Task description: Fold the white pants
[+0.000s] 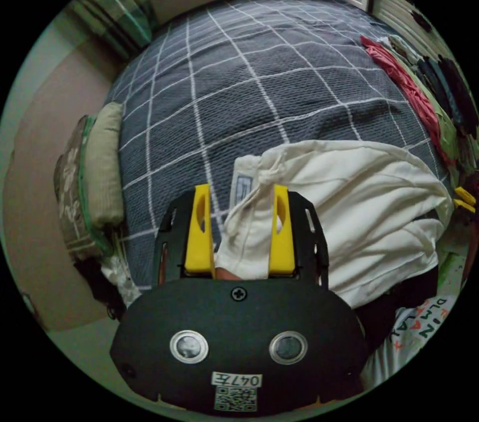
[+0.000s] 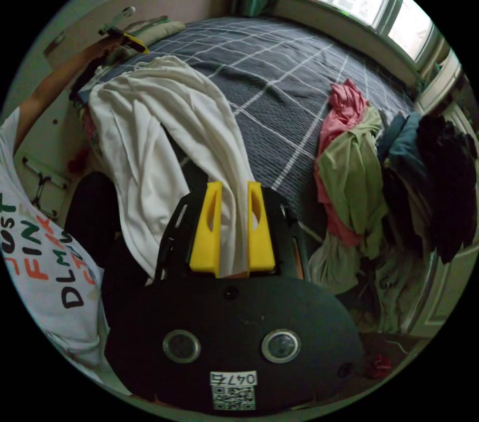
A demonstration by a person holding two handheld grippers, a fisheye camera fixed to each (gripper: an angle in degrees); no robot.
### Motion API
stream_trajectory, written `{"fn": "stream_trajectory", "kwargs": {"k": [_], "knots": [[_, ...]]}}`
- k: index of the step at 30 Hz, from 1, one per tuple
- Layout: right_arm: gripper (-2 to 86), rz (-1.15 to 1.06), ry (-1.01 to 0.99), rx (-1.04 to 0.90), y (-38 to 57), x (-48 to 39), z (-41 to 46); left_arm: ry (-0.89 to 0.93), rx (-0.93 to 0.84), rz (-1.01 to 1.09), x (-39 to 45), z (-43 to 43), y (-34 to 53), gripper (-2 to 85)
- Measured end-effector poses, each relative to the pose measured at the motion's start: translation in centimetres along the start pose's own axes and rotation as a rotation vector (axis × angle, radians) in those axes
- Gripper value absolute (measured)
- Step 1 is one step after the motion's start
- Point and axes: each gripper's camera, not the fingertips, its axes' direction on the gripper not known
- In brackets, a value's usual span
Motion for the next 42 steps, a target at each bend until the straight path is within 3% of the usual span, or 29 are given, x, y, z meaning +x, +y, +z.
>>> {"fn": "stream_trajectory", "kwargs": {"k": [7, 13, 22, 27, 34, 37, 42], "knots": [[8.2, 0.062, 0.030, -0.080, 3.2, 2.1, 1.4, -0.009, -0.212, 0.086, 4.3, 7.2, -6.9, 13.1], [9.3, 0.098, 0.036, -0.119, 4.9, 2.8, 2.6, -0.134, -0.129, 0.168, 7.3, 6.4, -5.7, 0.6], [7.8, 0.116, 0.121, -0.201, 7.6, 2.6, 2.8, -0.317, 0.088, -0.040, 3.2, 0.5, -1.5, -0.5], [8.5, 0.071, 0.084, -0.326, 8.4, 1.9, 5.6, -0.386, 0.093, -0.099, 0.1, -1.2, 1.2, -0.5], [8.0, -0.003, 0.111, -0.293, 9.1, -0.5, 4.1, -0.395, 0.095, -0.079, -0.7, -1.4, 3.9, -0.5], [6.0, -0.054, 0.100, -0.372, 10.4, -2.1, 5.9, -0.394, 0.101, -0.075, -0.5, -1.4, 4.2, -0.5], [0.2, -0.057, 0.197, -0.278, 11.8, -5.5, 4.6, -0.393, 0.096, -0.072, -0.8, -1.3, 4.8, -0.4]]}}
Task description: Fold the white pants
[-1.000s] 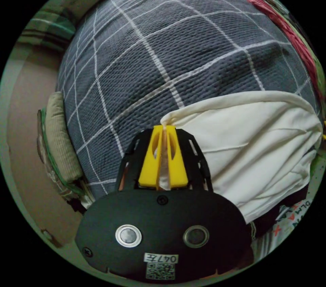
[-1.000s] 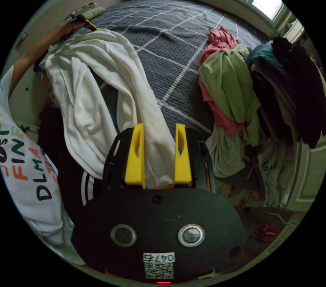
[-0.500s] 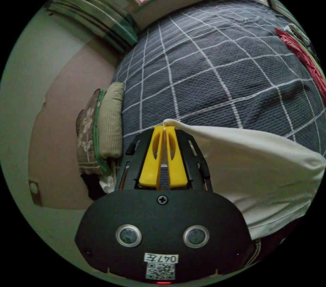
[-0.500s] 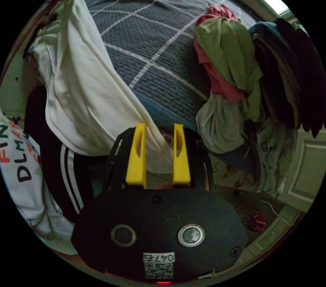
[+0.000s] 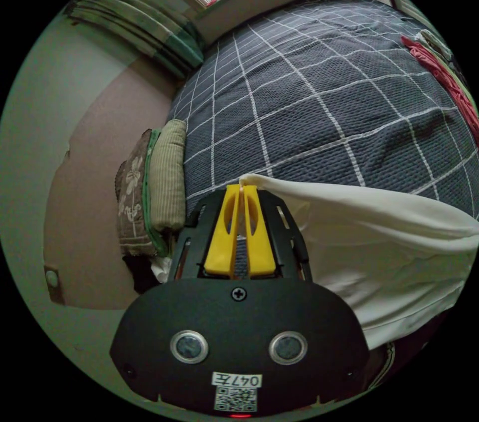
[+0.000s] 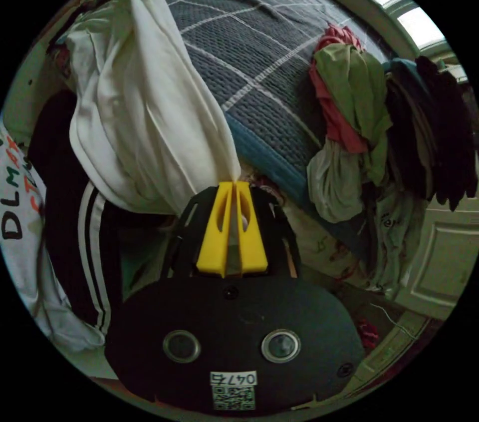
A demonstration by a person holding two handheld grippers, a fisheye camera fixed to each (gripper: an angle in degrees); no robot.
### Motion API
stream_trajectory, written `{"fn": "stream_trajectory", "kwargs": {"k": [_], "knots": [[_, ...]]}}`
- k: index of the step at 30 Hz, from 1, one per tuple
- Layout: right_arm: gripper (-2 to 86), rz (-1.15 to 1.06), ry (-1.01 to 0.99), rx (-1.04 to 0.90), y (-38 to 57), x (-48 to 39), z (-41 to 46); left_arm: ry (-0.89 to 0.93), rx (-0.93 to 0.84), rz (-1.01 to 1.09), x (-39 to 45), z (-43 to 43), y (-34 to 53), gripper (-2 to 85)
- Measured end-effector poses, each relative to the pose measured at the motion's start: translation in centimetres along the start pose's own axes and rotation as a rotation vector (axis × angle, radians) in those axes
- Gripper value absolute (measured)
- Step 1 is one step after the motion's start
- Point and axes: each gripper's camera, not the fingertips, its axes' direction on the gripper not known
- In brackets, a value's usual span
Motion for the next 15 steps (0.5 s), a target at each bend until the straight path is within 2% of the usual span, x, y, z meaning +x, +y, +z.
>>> {"fn": "stream_trajectory", "kwargs": {"k": [8, 15], "knots": [[-0.2, 0.034, 0.241, 0.243, -5.1, 3.4, -10.9, -0.007, -0.046, -0.160, -7.4, 0.2, 4.1, -0.5], [-0.1, 0.080, 0.196, 0.354, -19.0, 9.2, -12.0, -0.052, -0.192, -0.366, -16.3, 2.9, 8.1, 0.1]]}}
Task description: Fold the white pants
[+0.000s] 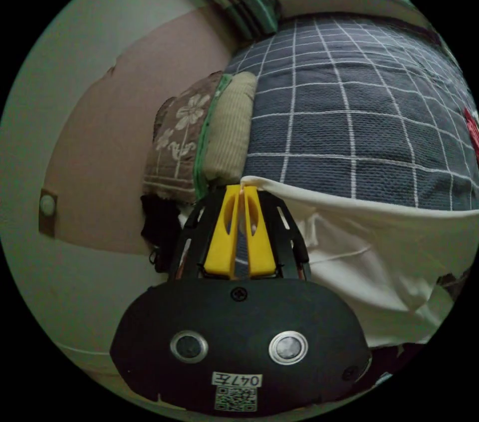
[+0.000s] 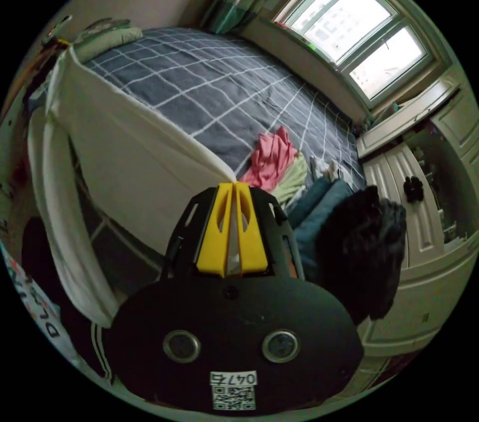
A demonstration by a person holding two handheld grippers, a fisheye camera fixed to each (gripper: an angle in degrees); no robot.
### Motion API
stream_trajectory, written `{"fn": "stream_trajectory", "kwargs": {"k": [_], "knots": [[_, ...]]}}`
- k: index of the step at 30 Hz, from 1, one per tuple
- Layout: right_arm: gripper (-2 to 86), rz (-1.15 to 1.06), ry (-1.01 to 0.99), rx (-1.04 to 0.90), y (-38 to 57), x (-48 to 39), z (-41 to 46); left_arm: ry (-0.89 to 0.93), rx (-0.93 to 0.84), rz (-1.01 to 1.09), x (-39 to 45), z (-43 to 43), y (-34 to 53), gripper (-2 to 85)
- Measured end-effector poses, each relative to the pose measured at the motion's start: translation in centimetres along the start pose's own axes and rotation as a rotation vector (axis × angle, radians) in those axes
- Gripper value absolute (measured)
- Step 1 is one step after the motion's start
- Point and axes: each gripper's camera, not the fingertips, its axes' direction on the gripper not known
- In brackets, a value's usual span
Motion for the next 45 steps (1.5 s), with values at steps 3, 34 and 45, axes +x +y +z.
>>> {"fn": "stream_trajectory", "kwargs": {"k": [3, 34, 45], "knots": [[-0.1, 0.066, -0.003, -0.037, -5.0, 0.3, 4.9, 0.061, -0.046, -0.036, -1.1, 2.4, -0.5, 1.3], [6.8, 0.068, -0.254, -0.095, 30.5, -14.4, -6.5, 0.277, -0.152, 0.184, -0.3, 2.2, 17.6, 2.1], [5.5, 0.061, -0.336, -0.163, 35.8, -19.0, -0.7, 0.093, -0.237, 0.095, -3.2, 1.5, 21.5, 6.8]]}}
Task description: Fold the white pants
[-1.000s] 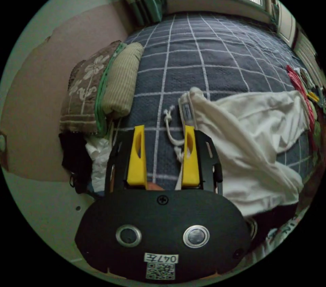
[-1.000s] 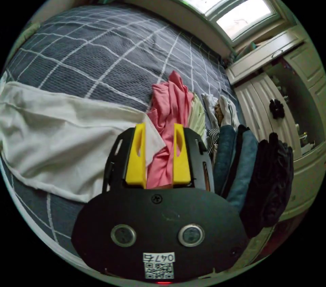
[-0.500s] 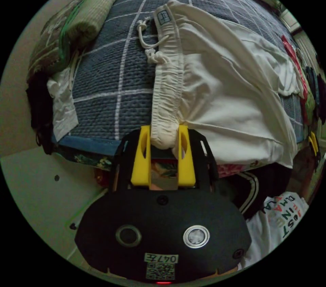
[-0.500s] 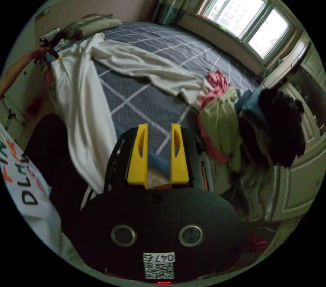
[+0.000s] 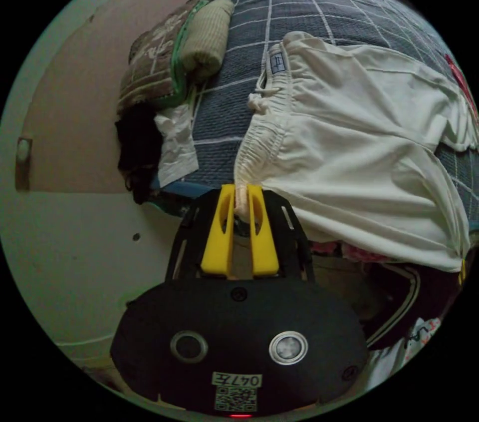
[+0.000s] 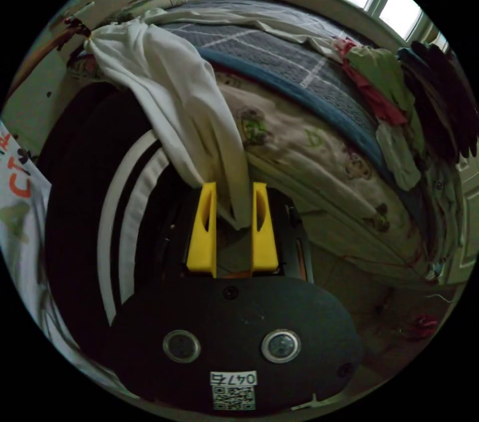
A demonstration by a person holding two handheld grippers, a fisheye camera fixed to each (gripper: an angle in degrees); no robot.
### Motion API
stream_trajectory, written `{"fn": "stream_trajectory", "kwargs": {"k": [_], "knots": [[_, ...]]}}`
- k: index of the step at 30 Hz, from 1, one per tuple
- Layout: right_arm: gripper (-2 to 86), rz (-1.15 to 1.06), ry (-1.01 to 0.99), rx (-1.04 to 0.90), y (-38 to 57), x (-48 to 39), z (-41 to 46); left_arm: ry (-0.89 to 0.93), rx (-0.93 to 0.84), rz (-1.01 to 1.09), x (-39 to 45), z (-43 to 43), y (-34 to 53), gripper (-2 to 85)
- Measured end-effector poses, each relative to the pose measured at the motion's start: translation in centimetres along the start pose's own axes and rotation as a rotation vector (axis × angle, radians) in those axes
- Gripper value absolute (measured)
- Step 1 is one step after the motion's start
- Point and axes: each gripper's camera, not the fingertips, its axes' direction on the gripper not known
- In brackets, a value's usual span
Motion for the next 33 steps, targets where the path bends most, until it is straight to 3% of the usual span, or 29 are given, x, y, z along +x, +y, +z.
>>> {"fn": "stream_trajectory", "kwargs": {"k": [4, 7, 13, 17, 21, 23, 28, 33], "knots": [[1.2, 0.053, -0.012, -0.015, -1.1, 0.5, 2.1, -0.102, 0.139, -0.033, 0.2, -2.6, 2.4, 11.2], [0.2, 0.037, 0.021, -0.027, -1.6, 0.3, 0.5, -0.004, 0.260, 0.076, 2.3, -6.9, 3.4, 12.4], [0.0, 0.007, 0.259, 0.124, -4.4, 2.4, -11.5, 0.105, 0.355, 0.292, 10.7, -11.3, 2.1, 13.8], [0.1, -0.025, 0.342, 0.135, -11.9, 7.5, -15.5, 0.113, 0.348, 0.360, 15.9, -11.2, 0.7, 15.0], [1.6, 0.009, 0.247, -0.082, -19.5, 13.8, -10.1, 0.188, 0.341, 0.367, 19.0, -10.9, 0.7, 15.6], [3.3, 0.035, 0.313, -0.114, -20.5, 15.3, -8.5, 0.259, 0.338, 0.363, 19.2, -10.9, 1.1, 15.7], [5.7, -0.011, 0.362, 0.060, -17.8, 14.2, -10.3, 0.340, 0.342, 0.490, 21.7, -12.2, 2.8, 15.8], [5.6, -0.215, 0.304, 0.021, -16.1, 11.3, -7.3, 0.327, 0.324, 0.625, 26.5, -12.8, 2.7, 16.6]]}}
